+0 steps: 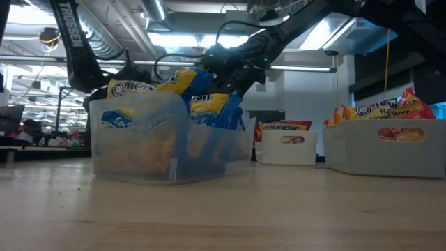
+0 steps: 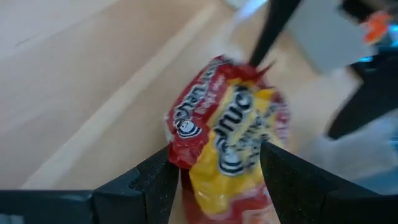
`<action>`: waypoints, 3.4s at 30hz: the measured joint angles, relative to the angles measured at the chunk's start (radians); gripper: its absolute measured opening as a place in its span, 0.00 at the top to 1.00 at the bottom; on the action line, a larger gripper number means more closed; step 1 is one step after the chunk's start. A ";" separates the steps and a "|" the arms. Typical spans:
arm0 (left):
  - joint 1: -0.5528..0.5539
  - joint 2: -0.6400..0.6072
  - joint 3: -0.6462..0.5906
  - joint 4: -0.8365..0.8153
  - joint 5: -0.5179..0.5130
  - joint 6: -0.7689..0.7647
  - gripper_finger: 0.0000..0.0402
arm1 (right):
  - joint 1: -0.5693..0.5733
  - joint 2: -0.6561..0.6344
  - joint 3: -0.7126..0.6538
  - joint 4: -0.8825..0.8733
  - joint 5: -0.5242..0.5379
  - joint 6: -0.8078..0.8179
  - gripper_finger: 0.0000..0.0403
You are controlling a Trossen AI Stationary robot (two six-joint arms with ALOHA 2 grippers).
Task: Sort Maruchan noodles
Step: Put the red noodle pack into the white bin
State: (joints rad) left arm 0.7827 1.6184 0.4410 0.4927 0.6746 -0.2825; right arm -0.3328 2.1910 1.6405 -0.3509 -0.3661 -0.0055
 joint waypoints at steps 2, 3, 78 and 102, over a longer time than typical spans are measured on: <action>-0.011 0.000 0.000 -0.030 -0.061 0.004 0.46 | 0.000 0.000 0.000 0.002 0.000 0.000 0.22; -0.016 0.000 0.000 -0.049 -0.086 0.003 0.46 | 0.000 0.000 0.000 0.002 0.000 0.000 0.22; -0.392 -0.389 0.000 -0.048 -0.526 0.374 0.94 | 0.058 -0.097 0.000 -0.017 0.129 -0.134 0.61; -0.392 -0.634 0.000 -0.238 -0.612 0.344 0.69 | -0.019 -0.336 0.000 -0.325 0.164 -0.271 0.89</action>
State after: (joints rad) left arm 0.3912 0.9841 0.4412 0.2551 0.0624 0.0620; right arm -0.3523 1.8552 1.6406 -0.6763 -0.2016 -0.2762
